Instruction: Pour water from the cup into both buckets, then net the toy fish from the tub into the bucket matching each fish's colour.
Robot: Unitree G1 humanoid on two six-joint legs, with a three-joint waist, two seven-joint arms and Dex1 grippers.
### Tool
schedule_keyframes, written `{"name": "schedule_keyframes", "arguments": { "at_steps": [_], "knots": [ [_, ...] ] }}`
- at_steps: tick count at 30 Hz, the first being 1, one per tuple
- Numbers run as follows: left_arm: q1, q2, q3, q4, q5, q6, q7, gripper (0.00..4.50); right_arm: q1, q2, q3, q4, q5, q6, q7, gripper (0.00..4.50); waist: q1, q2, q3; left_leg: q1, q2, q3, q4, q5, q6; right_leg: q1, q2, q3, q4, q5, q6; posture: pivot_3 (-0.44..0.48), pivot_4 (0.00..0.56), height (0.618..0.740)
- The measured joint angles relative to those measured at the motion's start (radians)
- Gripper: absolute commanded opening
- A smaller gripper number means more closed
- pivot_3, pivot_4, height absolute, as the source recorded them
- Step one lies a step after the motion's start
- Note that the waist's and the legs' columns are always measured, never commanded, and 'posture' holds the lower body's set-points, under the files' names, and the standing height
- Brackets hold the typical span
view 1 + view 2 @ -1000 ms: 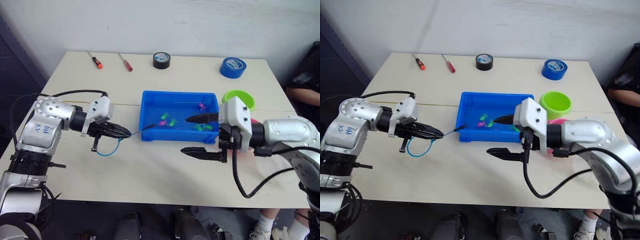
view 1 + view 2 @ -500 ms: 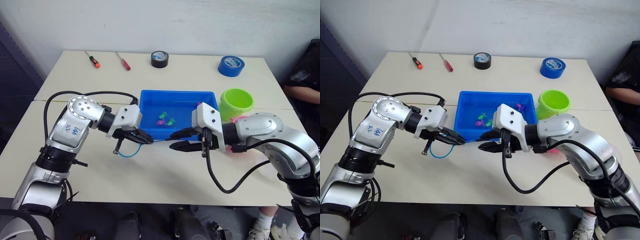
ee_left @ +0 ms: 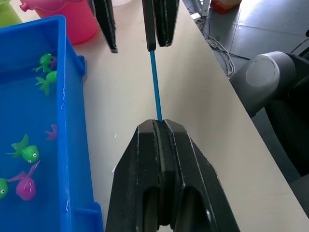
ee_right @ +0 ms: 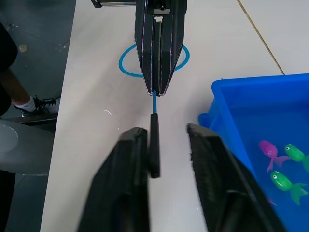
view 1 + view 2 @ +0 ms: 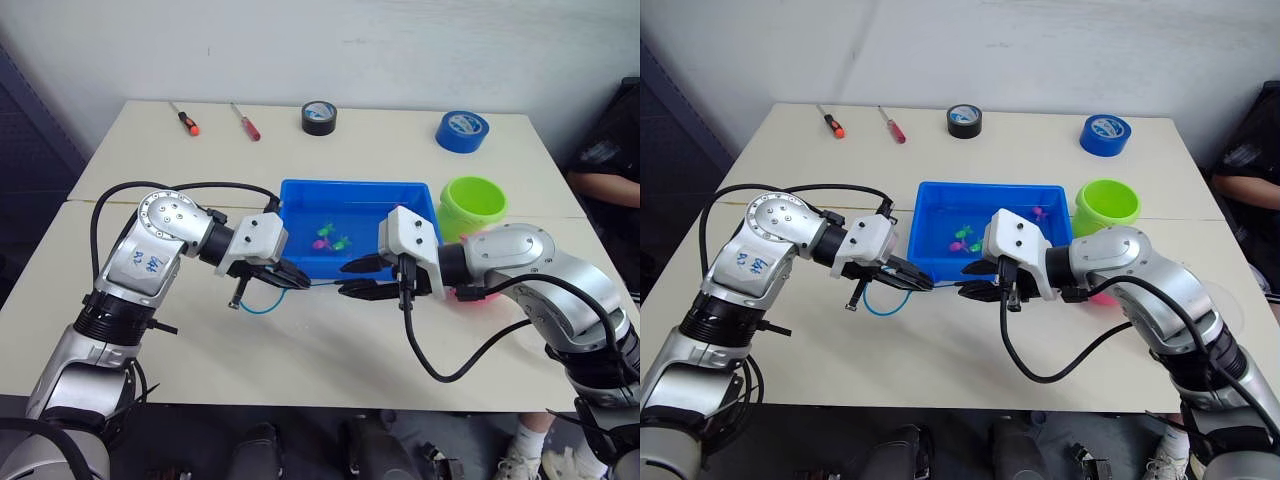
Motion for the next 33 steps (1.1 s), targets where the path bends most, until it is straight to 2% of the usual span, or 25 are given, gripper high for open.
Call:
{"name": "schedule_keyframes", "arguments": {
  "at_steps": [4,5,6,10,11,13,16,17,21,25,27,29,32,33],
  "knots": [
    [-0.001,-0.007,0.0,0.009,-0.001,0.009,0.001,0.0,0.0,0.002,0.0,-0.001,-0.014,-0.007,0.008,0.02,0.0,0.0,0.0,0.0,0.0,0.0,0.0,0.0,0.0,0.0,0.0,0.0,0.0,0.0,0.0,0.0,0.15,0.74],
    [-0.001,-0.009,0.001,0.009,-0.002,0.023,0.001,0.33,0.001,0.002,0.0,-0.001,-0.017,-0.008,0.01,0.0,0.0,0.0,0.0,0.0,0.0,0.0,0.0,0.0,0.0,0.0,0.0,0.0,0.0,0.0,0.0,0.0,0.15,0.74],
    [-0.001,-0.011,0.001,0.009,-0.003,0.028,0.001,0.33,0.001,0.002,0.0,-0.001,-0.018,-0.008,0.011,0.0,0.0,0.0,0.0,0.0,0.0,0.0,0.0,0.0,0.0,0.0,0.0,0.0,0.0,0.0,0.0,0.0,0.15,0.74],
    [-0.025,-0.035,0.026,0.015,-0.072,0.153,0.009,1.97,0.037,0.001,-0.014,-0.032,-0.011,0.004,-0.006,0.0,0.002,0.0,0.0,-0.001,0.0,0.0,0.001,0.0,0.0,0.0,0.0,0.0,0.001,0.0,0.0,0.0,0.15,0.74],
    [-0.033,-0.047,0.052,0.017,-0.107,0.203,0.022,2.3,0.062,0.0,-0.039,-0.047,0.002,0.023,-0.02,0.0,0.002,0.0,0.0,-0.001,0.0,0.0,0.001,0.0,-0.001,-0.001,0.0,-0.001,0.002,0.0,0.0,0.0,0.15,0.74],
    [-0.041,-0.054,0.107,0.017,-0.169,0.286,0.049,3.26,0.095,-0.008,-0.078,-0.072,0.023,0.056,-0.043,0.0,0.001,0.0,0.0,-0.002,0.0,-0.001,0.001,0.0,-0.001,-0.001,0.0,-0.001,0.004,0.0,0.0,0.0,0.15,0.74],
    [-0.046,-0.052,0.18,0.014,-0.26,0.406,0.079,4.34,0.15,-0.011,-0.165,-0.122,0.065,0.114,-0.097,0.0,0.0,0.0,0.0,-0.002,0.001,-0.001,0.001,0.001,-0.001,-0.001,0.0,-0.001,0.005,0.0,0.0,0.0,0.15,0.74],
    [-0.043,-0.047,0.225,0.011,-0.31,0.465,0.096,4.48,0.188,-0.007,-0.226,-0.155,0.099,0.158,-0.137,0.0,0.001,0.0,0.0,-0.002,0.001,-0.001,0.001,0.001,-0.001,-0.001,0.0,-0.001,0.005,0.0,0.0,0.0,0.15,0.74],
    [0.008,0.003,0.349,0.004,-0.382,0.539,0.147,4.48,0.284,0.031,-0.421,-0.212,0.19,0.291,-0.28,0.0,-0.002,0.0,0.0,0.0,0.0,-0.001,0.001,0.002,-0.004,-0.001,0.0,-0.002,0.007,0.0,0.0,0.0,0.15,0.74],
    [0.098,0.017,0.347,0.002,-0.357,0.488,0.174,4.48,0.337,0.026,-0.518,-0.242,0.23,0.346,-0.351,0.0,0.002,0.0,0.0,0.0,0.0,0.0,0.001,0.002,-0.003,0.0,0.0,-0.002,0.003,0.0,0.0,0.0,0.15,0.74],
    [0.129,0.019,0.338,0.0,-0.325,0.43,0.183,4.48,0.353,-0.013,-0.539,-0.244,0.235,0.347,-0.359,0.0,0.003,0.0,0.0,0.0,0.0,0.0,0.001,0.002,-0.003,-0.001,0.0,-0.001,0.003,0.0,0.0,0.0,0.15,0.74],
    [0.142,0.019,0.313,-0.012,-0.293,0.372,0.184,4.48,0.355,-0.094,-0.546,-0.232,0.209,0.32,-0.341,0.0,0.004,0.001,0.0,0.0,-0.001,0.001,0.0,0.002,-0.002,-0.001,0.0,-0.001,0.002,0.0,0.0,0.0,0.15,0.74],
    [0.158,0.015,0.282,-0.028,-0.258,0.297,0.185,4.48,0.353,-0.305,-0.508,-0.138,0.052,0.144,-0.256,0.0,0.004,0.001,0.0,0.0,-0.001,0.002,0.0,0.001,0.0,-0.001,0.0,0.0,0.0,0.0,0.0,0.0,0.15,0.74],
    [0.158,0.011,0.278,-0.028,-0.254,0.289,0.187,4.48,0.353,-0.337,-0.5,-0.115,0.019,0.102,-0.235,0.0,0.003,0.001,0.0,0.0,-0.001,0.002,0.0,0.001,0.0,-0.001,0.0,0.0,0.0,0.0,0.0,0.0,0.15,0.74]
  ]
}}
